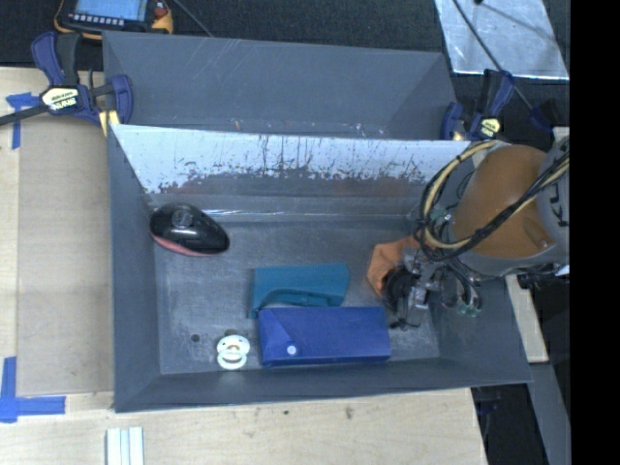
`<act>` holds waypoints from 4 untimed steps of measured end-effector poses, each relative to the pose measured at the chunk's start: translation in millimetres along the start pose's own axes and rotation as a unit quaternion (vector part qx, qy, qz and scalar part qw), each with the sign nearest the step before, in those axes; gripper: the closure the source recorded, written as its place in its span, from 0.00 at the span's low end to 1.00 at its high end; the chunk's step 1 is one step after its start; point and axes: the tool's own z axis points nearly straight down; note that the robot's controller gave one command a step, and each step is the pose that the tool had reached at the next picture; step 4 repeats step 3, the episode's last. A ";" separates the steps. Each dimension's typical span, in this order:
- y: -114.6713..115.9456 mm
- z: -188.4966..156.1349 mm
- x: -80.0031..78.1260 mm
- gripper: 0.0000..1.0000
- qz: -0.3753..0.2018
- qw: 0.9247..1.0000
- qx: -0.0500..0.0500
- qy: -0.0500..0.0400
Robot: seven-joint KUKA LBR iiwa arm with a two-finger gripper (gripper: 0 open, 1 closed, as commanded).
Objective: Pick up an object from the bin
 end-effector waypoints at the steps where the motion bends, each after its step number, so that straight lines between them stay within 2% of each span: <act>1: 0.0 -0.1 -0.1 1.00 0.000 1.000 0.000 0.000; 2: 0.0 -6.4 0.7 1.00 0.000 1.000 0.000 0.001; 3: -0.2 -27.4 0.1 1.00 0.000 1.000 0.000 0.001; 4: -0.2 -27.4 0.1 1.00 0.000 1.000 0.000 0.001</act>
Offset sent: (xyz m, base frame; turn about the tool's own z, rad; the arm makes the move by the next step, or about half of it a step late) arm 0.0002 -0.0001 0.0662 0.0000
